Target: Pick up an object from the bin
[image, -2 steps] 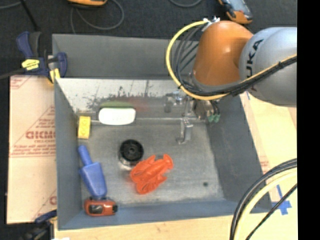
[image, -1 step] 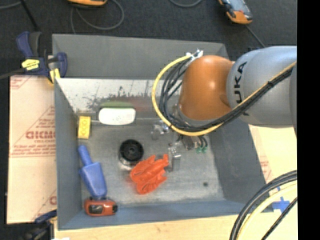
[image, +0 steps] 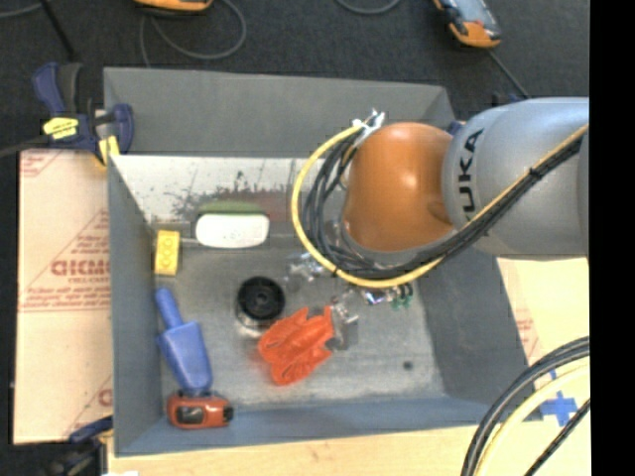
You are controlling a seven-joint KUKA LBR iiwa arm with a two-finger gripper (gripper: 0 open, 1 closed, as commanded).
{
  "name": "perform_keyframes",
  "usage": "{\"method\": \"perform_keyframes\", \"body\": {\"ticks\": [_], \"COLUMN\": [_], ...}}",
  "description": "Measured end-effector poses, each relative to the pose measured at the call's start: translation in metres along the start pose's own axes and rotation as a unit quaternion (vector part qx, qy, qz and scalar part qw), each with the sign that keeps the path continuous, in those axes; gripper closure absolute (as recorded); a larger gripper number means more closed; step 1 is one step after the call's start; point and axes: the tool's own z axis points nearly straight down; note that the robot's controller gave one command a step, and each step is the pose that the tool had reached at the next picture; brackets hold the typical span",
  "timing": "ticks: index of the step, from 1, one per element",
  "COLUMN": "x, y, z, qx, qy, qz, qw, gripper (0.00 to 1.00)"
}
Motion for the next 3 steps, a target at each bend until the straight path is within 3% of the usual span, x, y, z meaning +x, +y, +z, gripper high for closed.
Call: {"method": "perform_keyframes", "body": {"ticks": [1,2,3], "x": [0.017,0.004,0.004], "y": [0.007,0.008,0.008], "z": [0.070,0.090,0.087], "qx": [0.000,0.008,0.008], "qy": [-0.0035,-0.0299,-0.0292], "qz": [0.053,-0.010,-0.019], "qw": [0.9986,0.9995,0.9994], "gripper": [0.00,1.00,1.00]}}
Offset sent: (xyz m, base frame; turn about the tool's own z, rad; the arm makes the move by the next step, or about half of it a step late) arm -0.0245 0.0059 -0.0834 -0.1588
